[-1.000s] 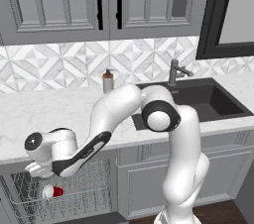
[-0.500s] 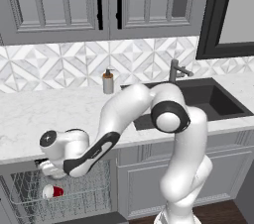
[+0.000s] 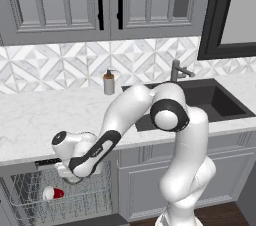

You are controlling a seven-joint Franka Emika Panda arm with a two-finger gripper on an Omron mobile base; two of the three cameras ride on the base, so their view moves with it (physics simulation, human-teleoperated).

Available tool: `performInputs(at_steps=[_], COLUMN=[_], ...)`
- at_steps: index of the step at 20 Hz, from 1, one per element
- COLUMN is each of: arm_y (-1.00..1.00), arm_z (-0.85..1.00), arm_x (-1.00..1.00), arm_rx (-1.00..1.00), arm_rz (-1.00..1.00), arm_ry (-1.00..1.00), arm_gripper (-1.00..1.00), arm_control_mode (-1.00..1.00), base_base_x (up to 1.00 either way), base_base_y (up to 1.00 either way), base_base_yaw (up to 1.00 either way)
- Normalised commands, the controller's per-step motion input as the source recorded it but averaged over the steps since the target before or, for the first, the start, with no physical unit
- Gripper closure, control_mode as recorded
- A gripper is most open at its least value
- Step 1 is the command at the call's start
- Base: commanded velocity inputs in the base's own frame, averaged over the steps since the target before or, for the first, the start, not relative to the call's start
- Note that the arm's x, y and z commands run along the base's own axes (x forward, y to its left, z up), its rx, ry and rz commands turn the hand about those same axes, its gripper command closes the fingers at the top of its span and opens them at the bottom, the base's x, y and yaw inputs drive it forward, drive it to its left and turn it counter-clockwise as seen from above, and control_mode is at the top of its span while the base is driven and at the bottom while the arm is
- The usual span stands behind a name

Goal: Pick up the cup and bowl from the counter, place them in the dishwasher, and close the dishwasher door.

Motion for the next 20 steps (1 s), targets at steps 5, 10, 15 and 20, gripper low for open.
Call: performInputs(at_steps=[5,10,15,20], arm_y=[0.0,0.0,0.0,0.0], arm_z=[-0.32,-0.43,-0.55,-0.08], arm_x=[0.02,0.0,0.0,0.15], arm_rx=[-0.11,-0.03,-0.03,-0.03], arm_rz=[-0.06,0.0,0.0,0.0], arm_ry=[0.07,0.0,0.0,-0.02], arm_gripper=[1.0,1.0,1.0,1.0], arm_control_mode=[-1.0,-1.0,-1.0,-1.0], base_base_x=[0.0,0.0,0.0,0.0], base_base_y=[0.0,0.0,0.0,0.0], base_base_yaw=[0.0,0.0,0.0,0.0])
